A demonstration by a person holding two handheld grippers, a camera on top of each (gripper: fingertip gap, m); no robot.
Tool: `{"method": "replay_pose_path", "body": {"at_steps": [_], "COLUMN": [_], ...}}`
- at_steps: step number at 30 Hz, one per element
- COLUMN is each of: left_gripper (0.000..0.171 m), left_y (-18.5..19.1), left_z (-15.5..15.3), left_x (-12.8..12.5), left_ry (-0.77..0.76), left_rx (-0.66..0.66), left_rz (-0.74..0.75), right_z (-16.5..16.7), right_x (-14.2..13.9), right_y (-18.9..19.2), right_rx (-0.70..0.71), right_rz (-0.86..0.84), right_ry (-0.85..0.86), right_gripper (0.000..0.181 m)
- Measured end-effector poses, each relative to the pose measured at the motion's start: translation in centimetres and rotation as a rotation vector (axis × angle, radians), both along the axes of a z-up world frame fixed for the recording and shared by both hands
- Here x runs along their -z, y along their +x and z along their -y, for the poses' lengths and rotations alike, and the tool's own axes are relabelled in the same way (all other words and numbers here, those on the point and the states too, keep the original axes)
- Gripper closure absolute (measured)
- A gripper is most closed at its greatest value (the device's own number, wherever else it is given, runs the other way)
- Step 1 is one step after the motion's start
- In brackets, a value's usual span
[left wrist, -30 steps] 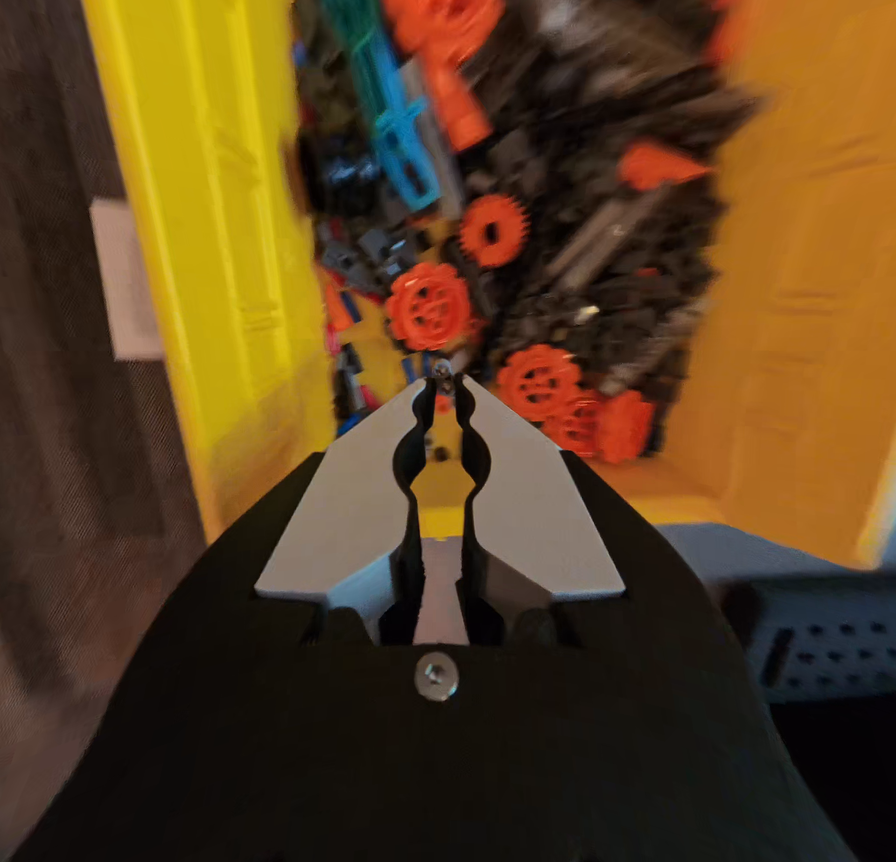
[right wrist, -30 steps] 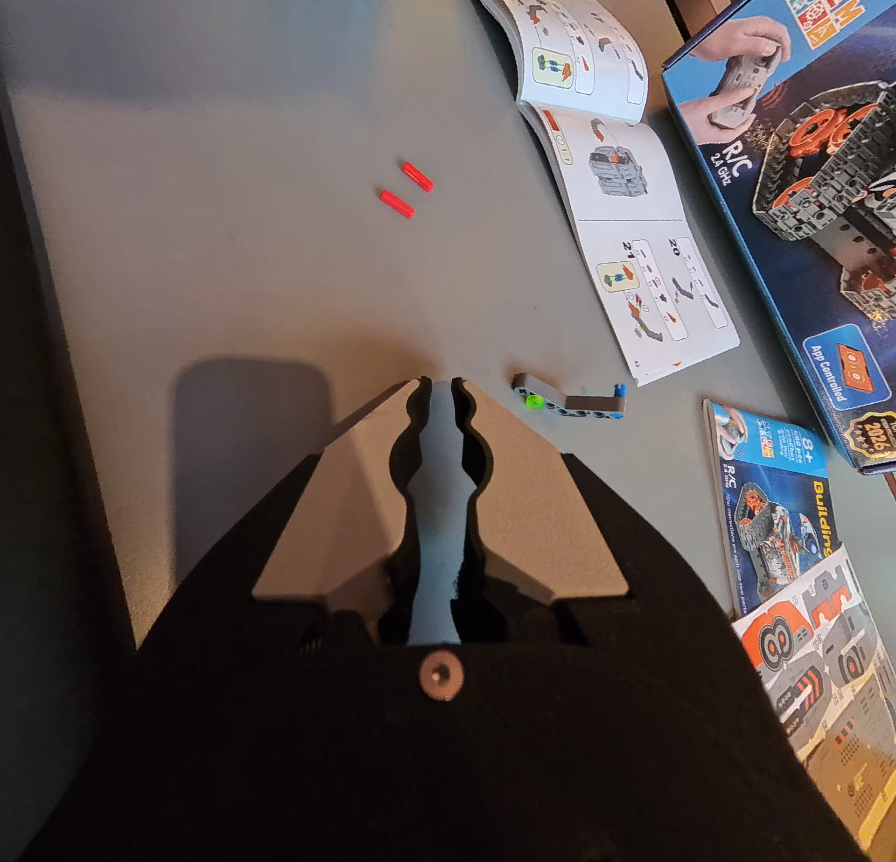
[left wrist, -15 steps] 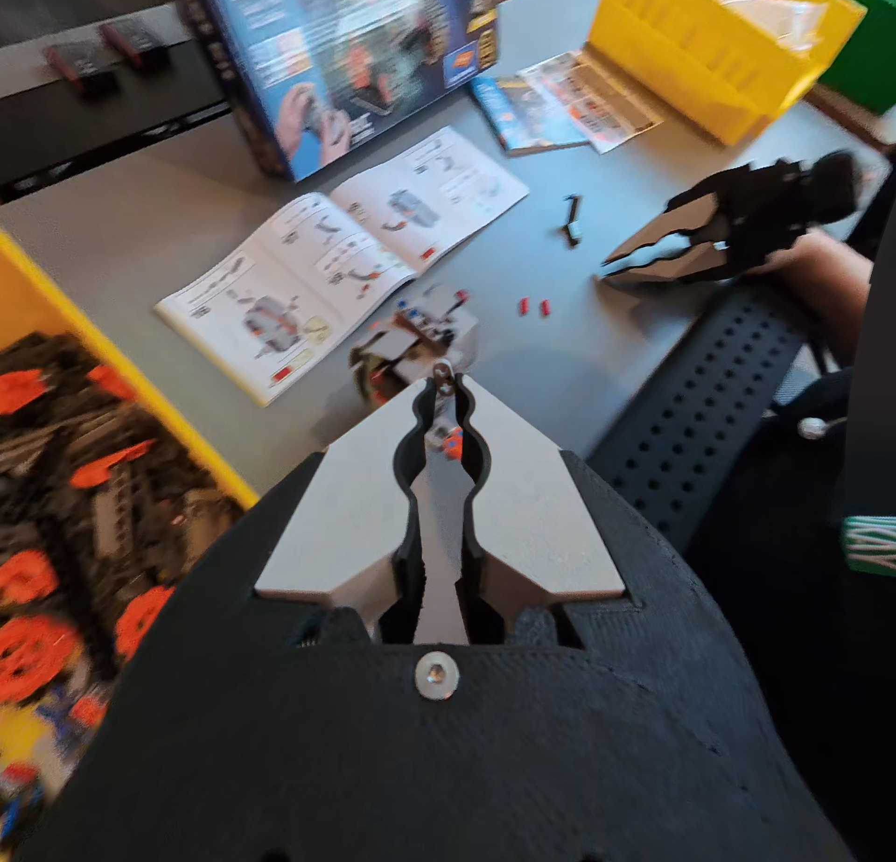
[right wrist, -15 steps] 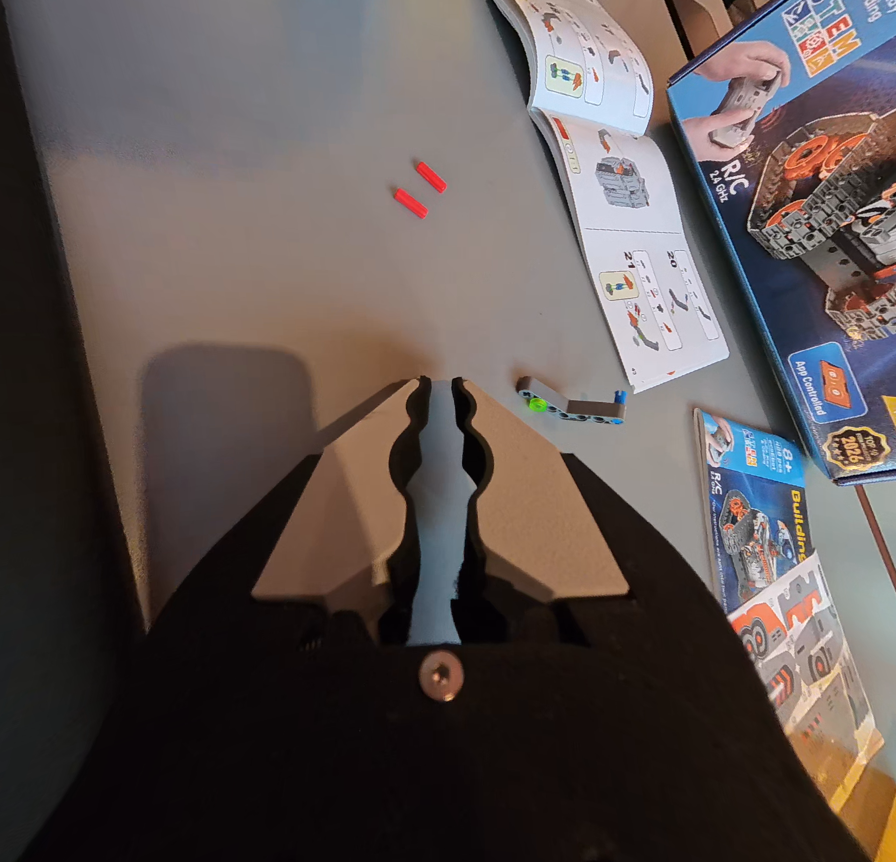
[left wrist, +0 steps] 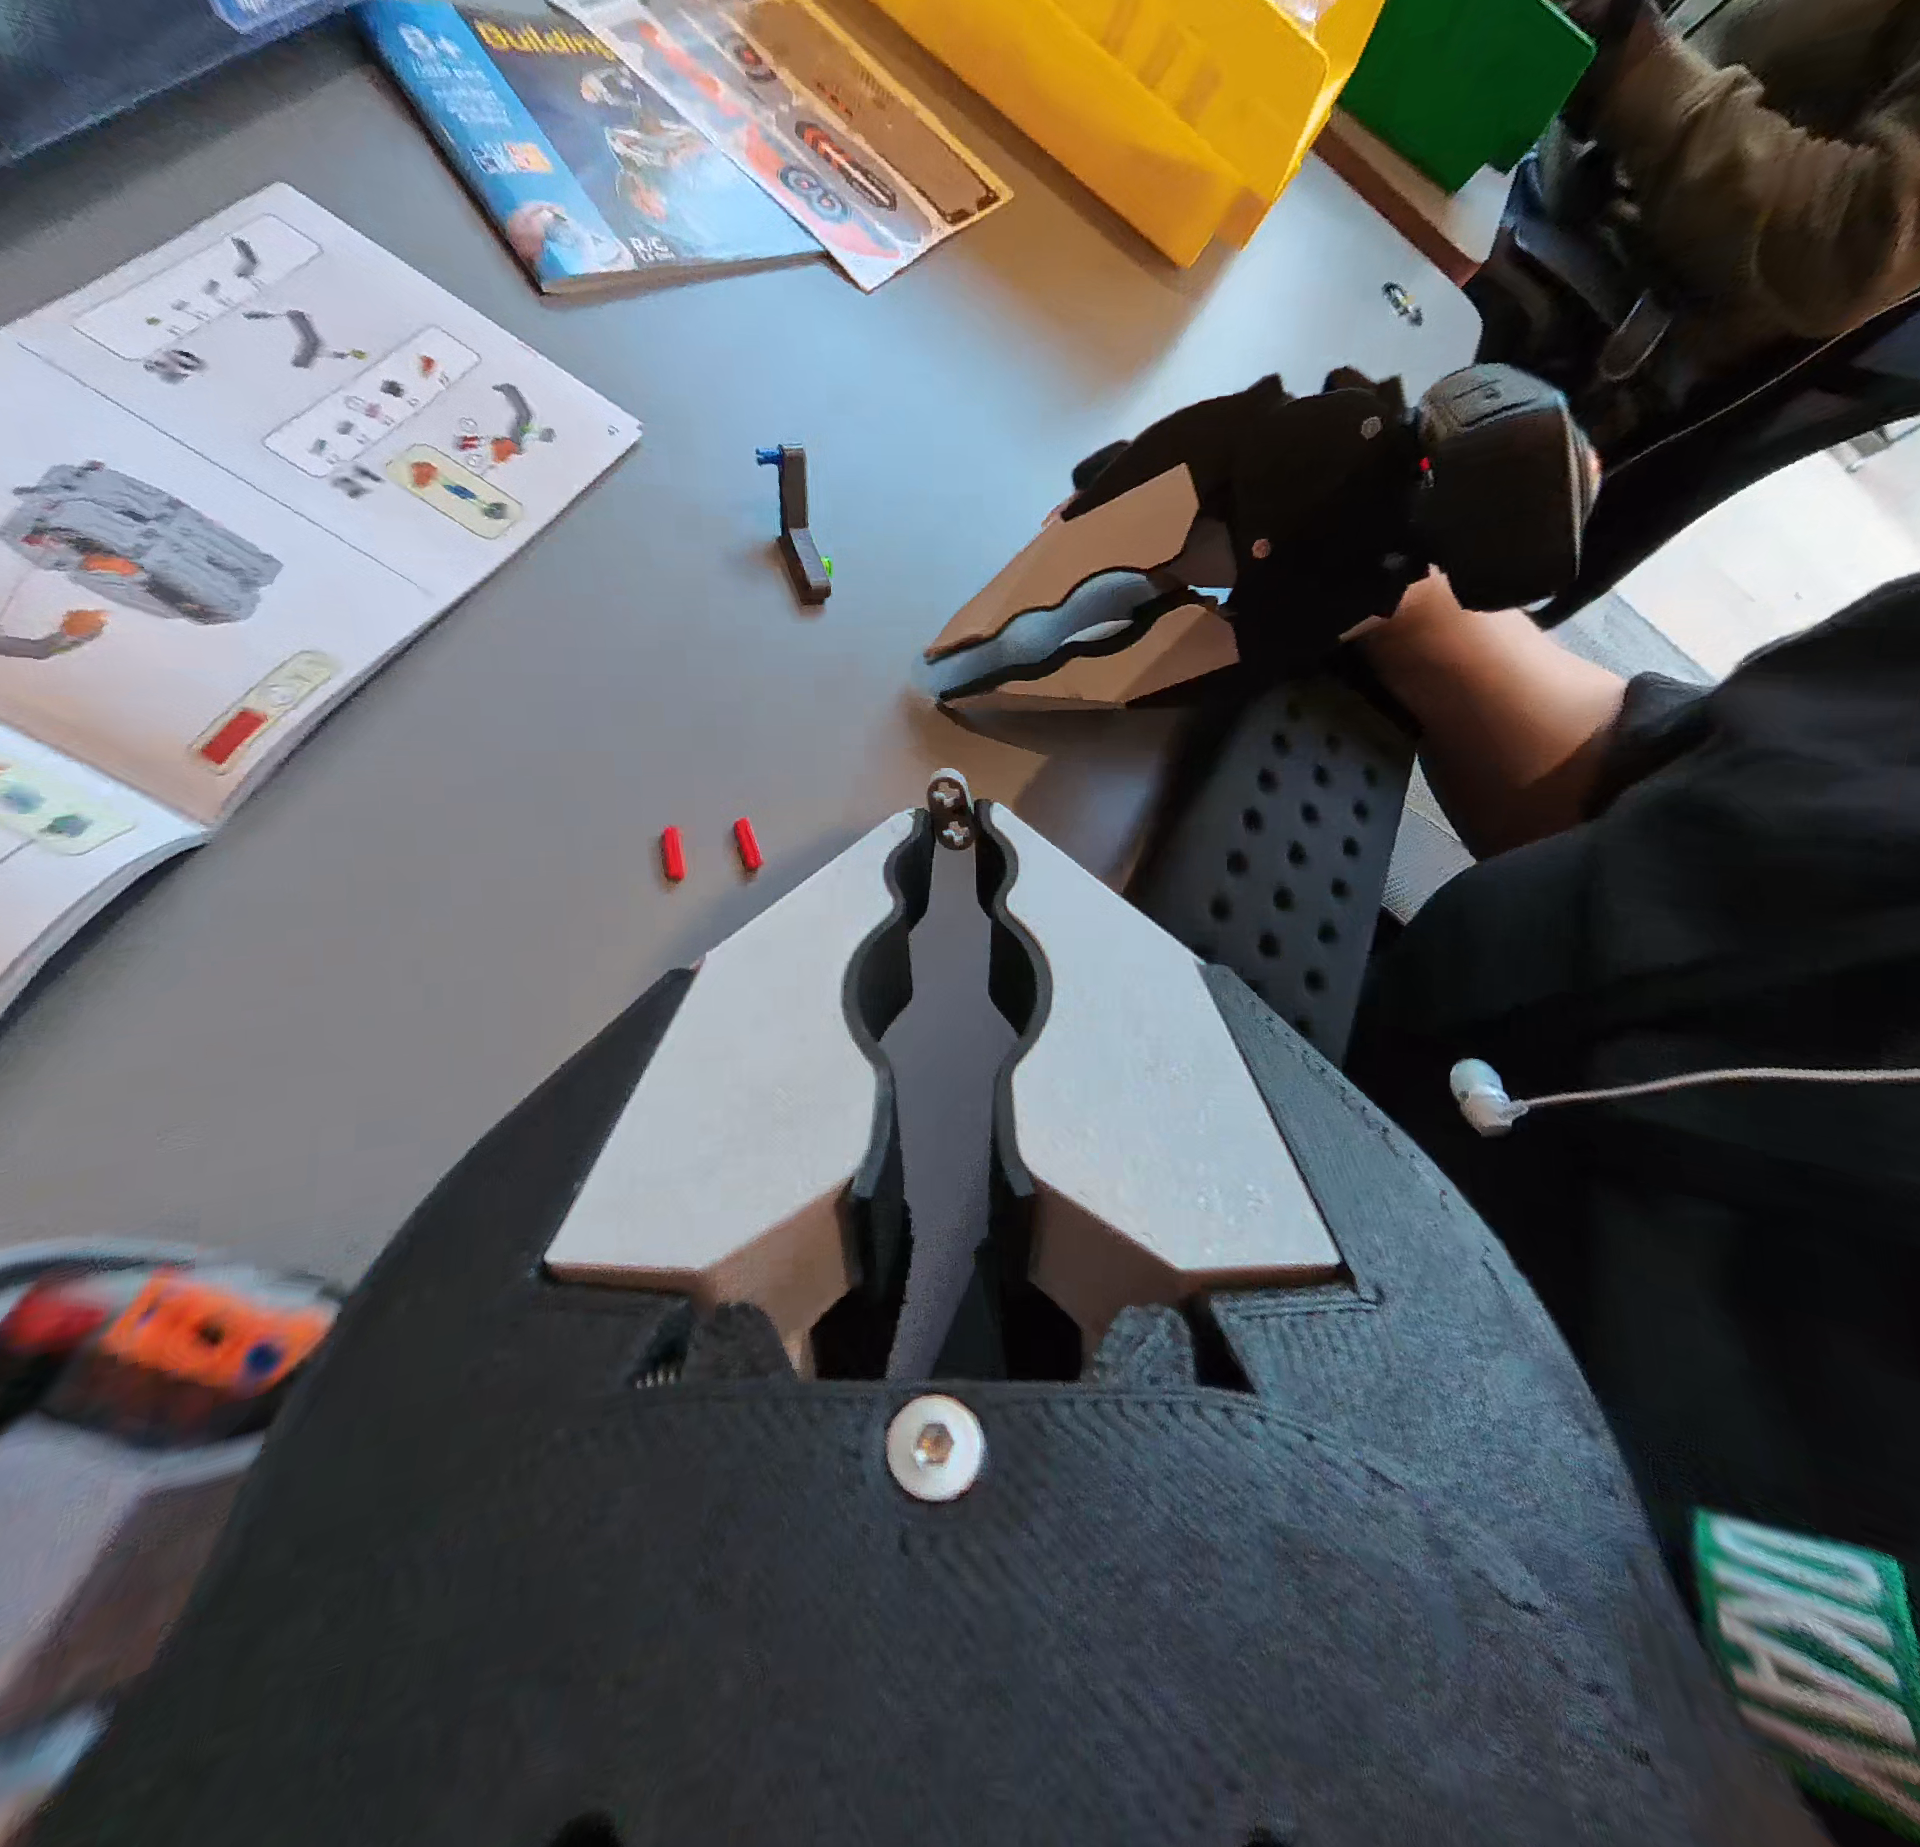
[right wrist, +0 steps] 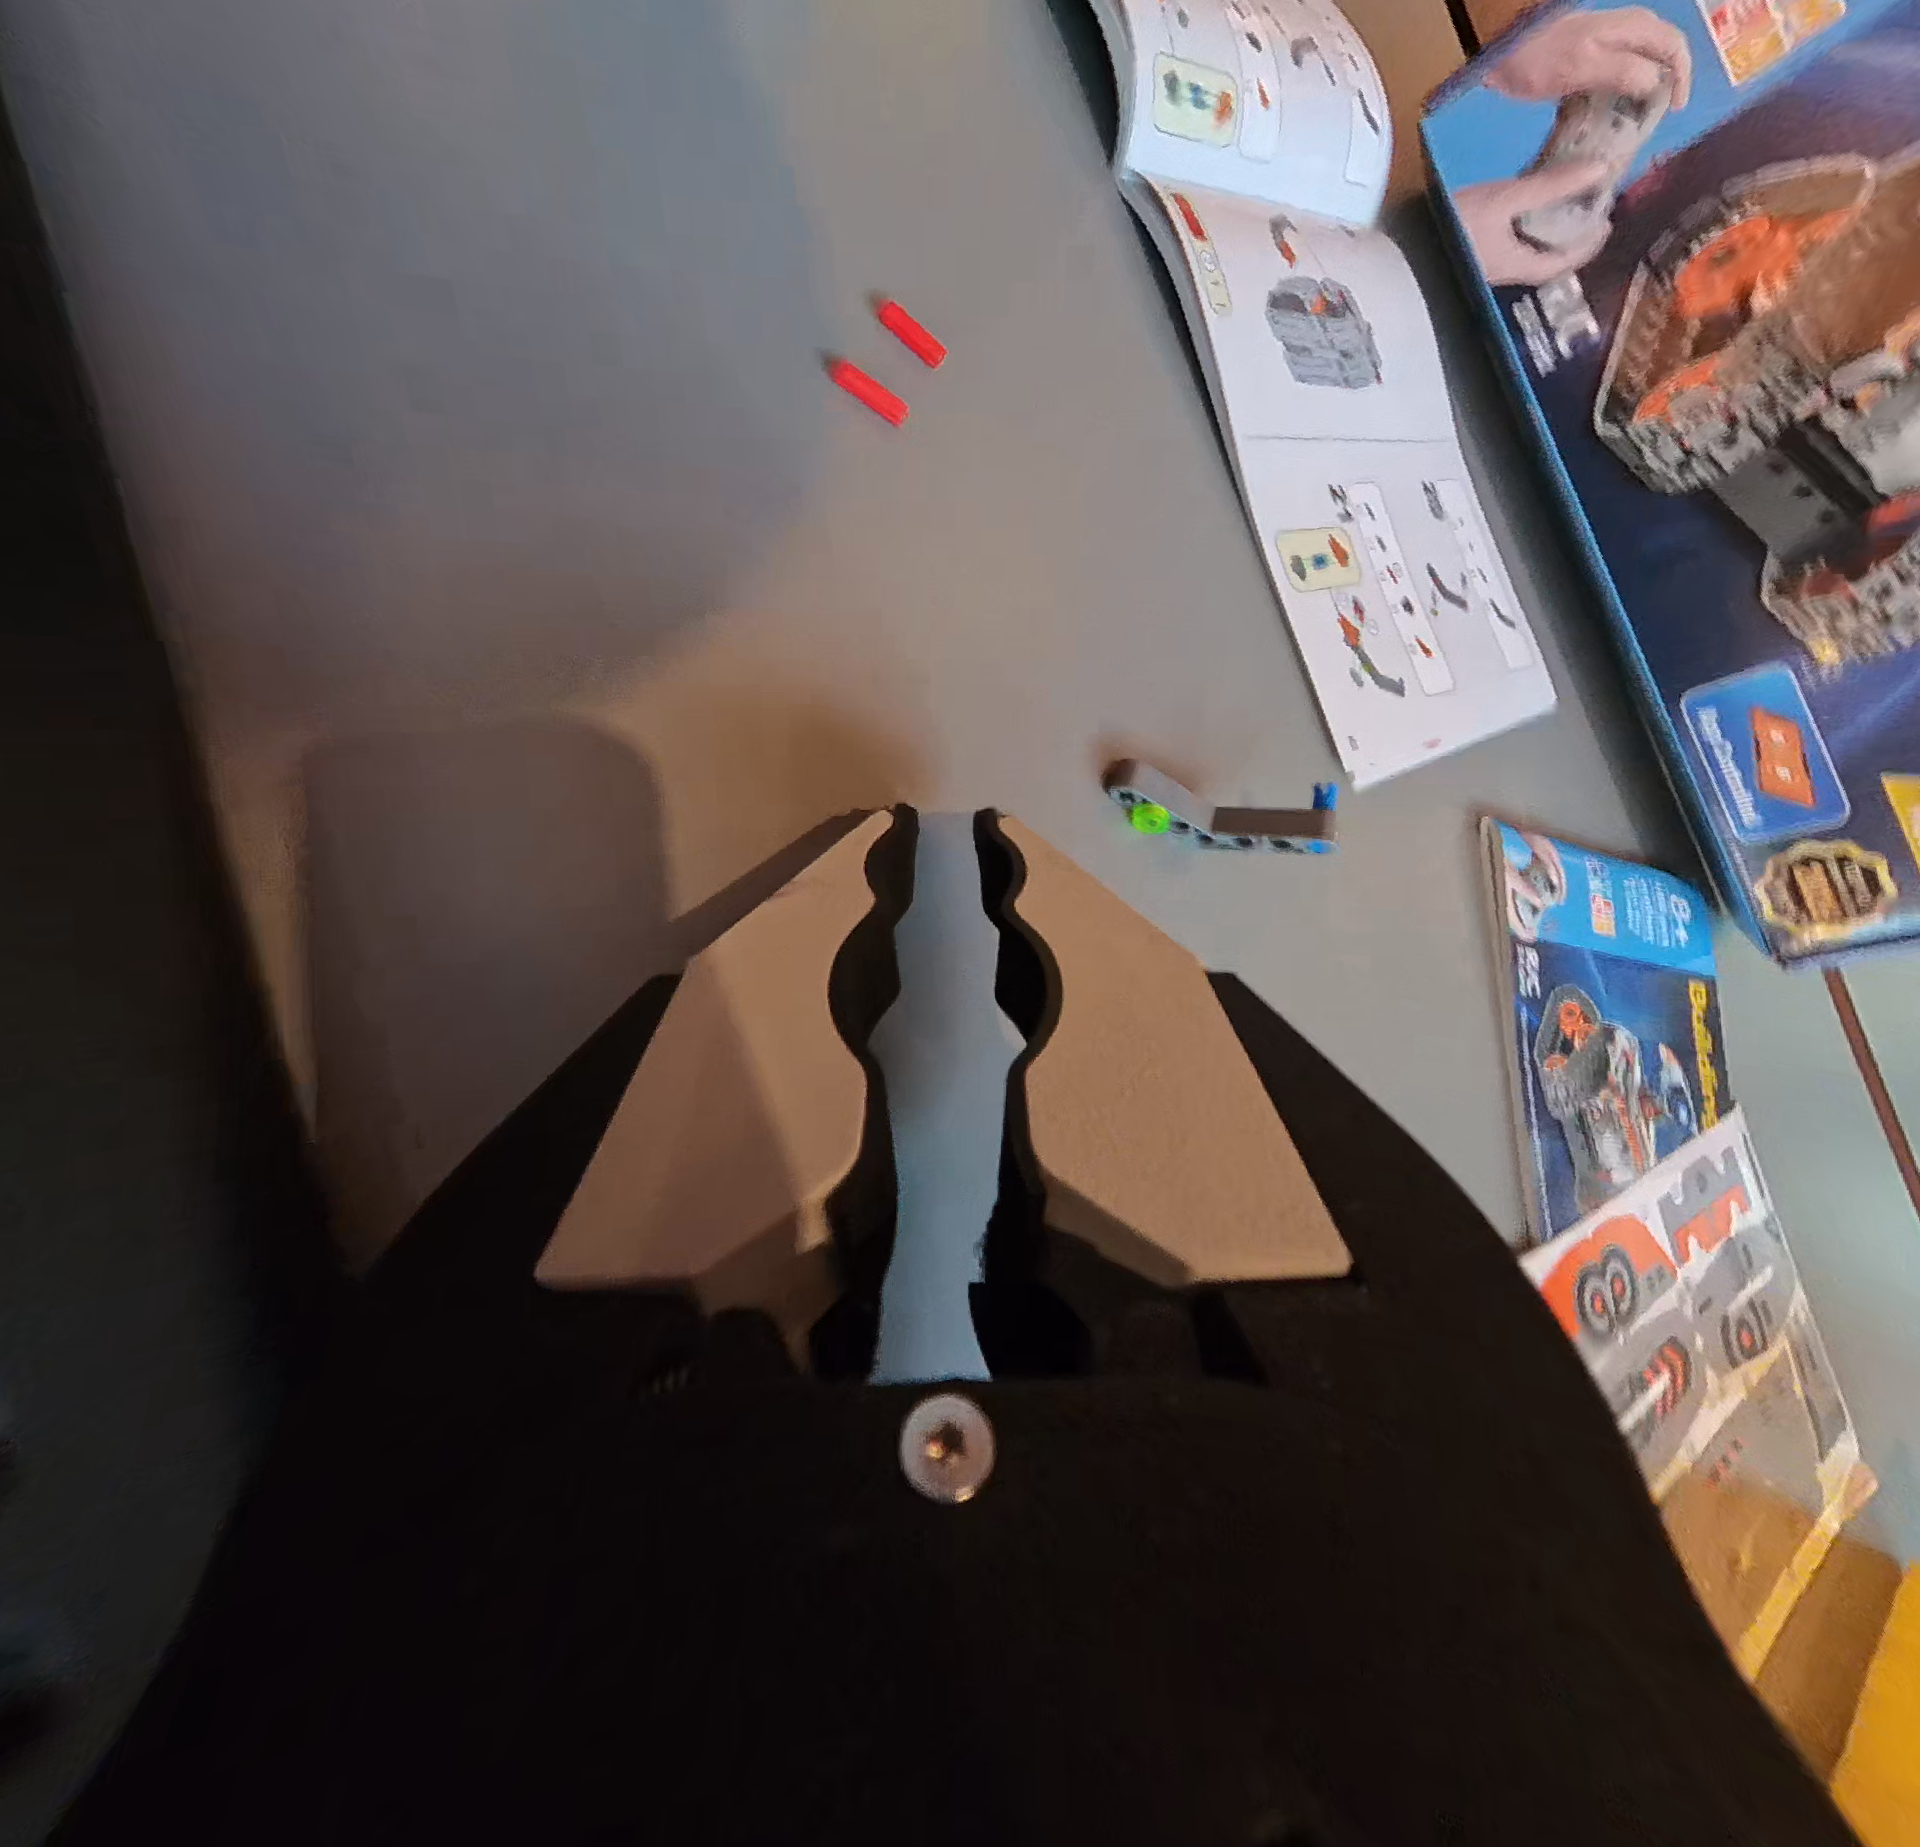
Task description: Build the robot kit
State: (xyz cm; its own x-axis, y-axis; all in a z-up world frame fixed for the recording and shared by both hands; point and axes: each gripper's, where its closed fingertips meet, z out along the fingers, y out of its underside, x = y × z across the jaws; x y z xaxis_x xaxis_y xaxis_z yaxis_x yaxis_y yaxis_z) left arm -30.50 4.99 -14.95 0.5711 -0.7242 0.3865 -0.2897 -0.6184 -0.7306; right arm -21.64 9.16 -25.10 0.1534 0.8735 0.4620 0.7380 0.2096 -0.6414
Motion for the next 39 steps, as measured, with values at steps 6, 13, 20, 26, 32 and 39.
{"method": "replay_pose_path", "body": {"at_steps": [6,13,20,26,32,39], "left_gripper": [0.165,0.165,0.152,0.140,0.141,0.123], "left_y": [4.0,5.7,6.6,5.0,-0.6,-21.2], "left_z": [-2.1,-3.3,-4.0,-3.6,-0.5,4.6], "left_x": [4.0,9.9,10.7,6.6,-4.8,-13.1], "left_ry": [-0.087,-0.216,-0.152,-0.068,0.308,0.589], "left_rx": [0.014,0.018,0.012,-0.098,-0.307,-0.830], "left_rz": [-0.120,-0.422,-0.540,-0.398,-0.094,-0.214], "right_z": [-1.7,-3.5,-4.2,-4.5,-4.3,-2.9], "right_x": [0.1,-1.8,-3.1,-4.5,-6.0,-7.9], "right_y": [2.2,4.0,5.1,5.4,5.5,7.4], "right_rx": [0.191,0.348,0.411,0.418,0.399,0.392], "right_rz": [-0.080,-0.236,-0.331,-0.394,-0.462,-0.551], "right_ry": [-0.166,-0.229,-0.240,-0.189,-0.139,-0.015], "right_gripper": [0.166,0.165,0.165,0.165,0.165,0.164]}}
